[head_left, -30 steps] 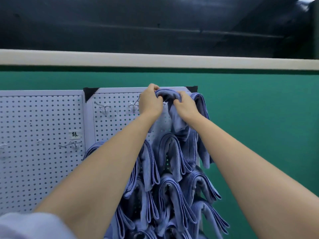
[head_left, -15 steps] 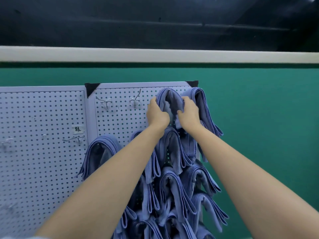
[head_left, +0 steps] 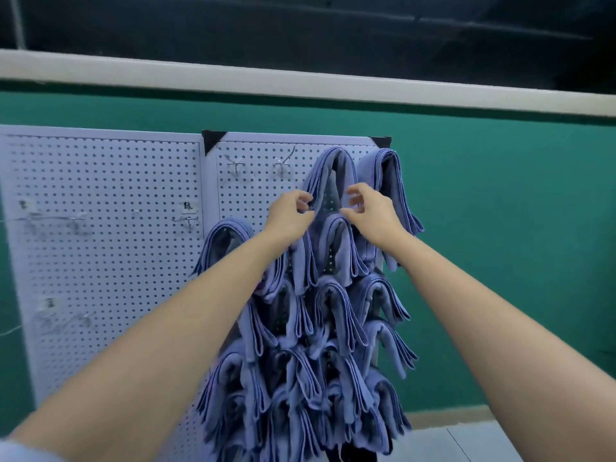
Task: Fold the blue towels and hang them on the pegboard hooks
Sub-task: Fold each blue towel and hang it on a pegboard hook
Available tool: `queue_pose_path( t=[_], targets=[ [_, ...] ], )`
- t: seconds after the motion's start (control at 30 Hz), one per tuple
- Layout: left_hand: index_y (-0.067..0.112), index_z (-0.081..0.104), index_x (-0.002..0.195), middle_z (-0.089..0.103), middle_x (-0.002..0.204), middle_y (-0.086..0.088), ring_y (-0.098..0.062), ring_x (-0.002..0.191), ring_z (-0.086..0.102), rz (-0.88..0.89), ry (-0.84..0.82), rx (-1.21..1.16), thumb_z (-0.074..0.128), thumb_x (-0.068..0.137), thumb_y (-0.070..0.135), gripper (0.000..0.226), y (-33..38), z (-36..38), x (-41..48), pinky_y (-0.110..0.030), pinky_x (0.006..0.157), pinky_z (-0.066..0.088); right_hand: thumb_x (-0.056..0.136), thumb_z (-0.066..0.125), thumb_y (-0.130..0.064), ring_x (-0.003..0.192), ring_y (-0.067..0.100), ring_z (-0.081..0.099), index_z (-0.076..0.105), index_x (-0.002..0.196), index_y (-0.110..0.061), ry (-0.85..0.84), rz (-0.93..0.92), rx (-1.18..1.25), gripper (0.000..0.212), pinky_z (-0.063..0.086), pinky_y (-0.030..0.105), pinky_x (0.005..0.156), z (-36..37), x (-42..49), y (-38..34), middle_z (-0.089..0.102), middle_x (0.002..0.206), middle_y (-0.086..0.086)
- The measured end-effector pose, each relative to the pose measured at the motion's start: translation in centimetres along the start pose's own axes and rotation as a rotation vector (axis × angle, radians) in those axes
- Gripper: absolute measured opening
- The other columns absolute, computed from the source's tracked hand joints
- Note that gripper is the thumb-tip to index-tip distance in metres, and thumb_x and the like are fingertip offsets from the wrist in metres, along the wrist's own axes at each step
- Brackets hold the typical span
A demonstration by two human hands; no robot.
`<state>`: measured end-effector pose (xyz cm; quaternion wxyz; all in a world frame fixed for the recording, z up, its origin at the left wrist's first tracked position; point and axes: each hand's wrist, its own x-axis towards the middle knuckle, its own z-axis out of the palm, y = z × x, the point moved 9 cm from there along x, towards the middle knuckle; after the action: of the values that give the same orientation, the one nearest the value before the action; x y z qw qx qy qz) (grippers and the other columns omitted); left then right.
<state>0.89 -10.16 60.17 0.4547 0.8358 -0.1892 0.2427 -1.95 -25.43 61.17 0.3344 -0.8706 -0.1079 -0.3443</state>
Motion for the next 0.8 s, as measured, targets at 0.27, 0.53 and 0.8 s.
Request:
queue_pose_path(
  t=[0.27, 0.53, 0.8],
  targets=[
    [0.014, 0.061, 0.116, 0.065, 0.110, -0.004, -0.017, 0.101, 0.059, -0.076, -0.126, 0.096, 0.056, 0.094, 0.014, 0.022, -6.3, -4.8, -11.8, -0.029, 0.083, 0.044, 0.095, 0.057, -0.018, 0.093, 0.015, 0.054, 0.056, 0.121, -0.012, -0.219, -0.059, 0.036, 0.026, 0.042, 0.024, 0.082, 6.9, -10.4, -5.0, 0.059, 0.105, 0.003],
    [0.013, 0.065, 0.108, 0.065, 0.109, -0.005, -0.017, 0.097, 0.059, -0.331, -0.237, 0.141, 0.058, 0.093, 0.010, 0.017, -20.8, -8.3, -22.9, -0.029, 0.084, 0.048, 0.095, 0.057, -0.018, 0.096, 0.016, 0.057, 0.059, 0.119, -0.012, -0.522, -0.011, 0.097, 0.024, 0.044, 0.024, 0.085, 22.0, -20.8, -5.0, 0.063, 0.110, 0.004],
    [0.008, 0.064, 0.103, 0.064, 0.088, -0.012, -0.016, 0.073, 0.056, -0.714, -0.287, 0.125, 0.056, 0.092, 0.003, 0.015, -40.4, -9.5, -32.7, -0.012, 0.058, 0.043, 0.093, 0.056, -0.011, 0.099, 0.023, 0.060, 0.061, 0.115, -0.005, -0.855, 0.107, 0.103, 0.023, 0.048, 0.033, 0.092, 39.2, -31.8, -0.2, 0.064, 0.109, 0.011]
  ],
)
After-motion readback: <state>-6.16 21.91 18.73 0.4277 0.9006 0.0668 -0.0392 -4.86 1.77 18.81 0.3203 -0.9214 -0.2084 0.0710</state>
